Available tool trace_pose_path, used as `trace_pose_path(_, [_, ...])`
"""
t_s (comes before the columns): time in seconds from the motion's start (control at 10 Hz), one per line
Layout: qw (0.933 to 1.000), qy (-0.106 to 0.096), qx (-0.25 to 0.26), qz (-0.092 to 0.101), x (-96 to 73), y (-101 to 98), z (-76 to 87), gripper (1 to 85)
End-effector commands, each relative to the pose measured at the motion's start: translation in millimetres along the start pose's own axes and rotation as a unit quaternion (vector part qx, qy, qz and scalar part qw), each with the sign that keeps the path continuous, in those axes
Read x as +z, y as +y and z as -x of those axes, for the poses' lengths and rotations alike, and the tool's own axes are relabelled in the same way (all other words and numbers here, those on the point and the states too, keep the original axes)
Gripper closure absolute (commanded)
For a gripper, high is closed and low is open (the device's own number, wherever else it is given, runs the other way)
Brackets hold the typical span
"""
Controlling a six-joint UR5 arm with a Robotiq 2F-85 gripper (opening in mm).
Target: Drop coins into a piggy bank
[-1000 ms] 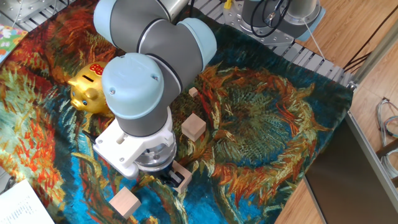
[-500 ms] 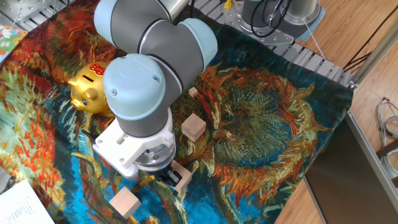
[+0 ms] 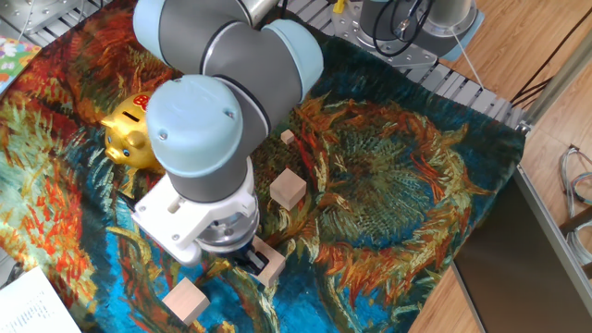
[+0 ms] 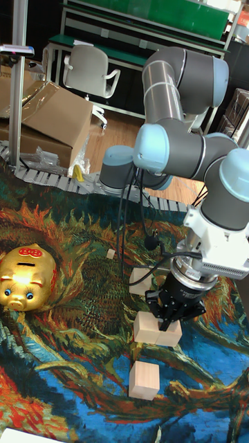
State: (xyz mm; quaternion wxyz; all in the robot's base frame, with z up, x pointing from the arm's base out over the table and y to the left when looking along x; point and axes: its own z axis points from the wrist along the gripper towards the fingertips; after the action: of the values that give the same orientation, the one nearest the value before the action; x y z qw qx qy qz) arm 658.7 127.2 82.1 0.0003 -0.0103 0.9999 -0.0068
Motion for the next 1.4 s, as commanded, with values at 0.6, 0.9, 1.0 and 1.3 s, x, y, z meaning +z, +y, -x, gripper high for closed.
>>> trace_pose_path(0.6, [0.9982, -0.005, -0.060, -0.007, -23.4, -35.1, -7.6, 84.3])
trace_pose_path(0.9, [0.9951, -0.017, -0.096, -0.013, -18.9, -53.7, -18.3, 84.3])
trace_pose_path(1.0, [0.9954, -0.023, -0.092, -0.010, -19.0, -52.2, -15.4, 84.3])
trace_pose_path(1.3, [0.9890, -0.023, -0.144, -0.021, -19.5, -57.6, -14.7, 84.3])
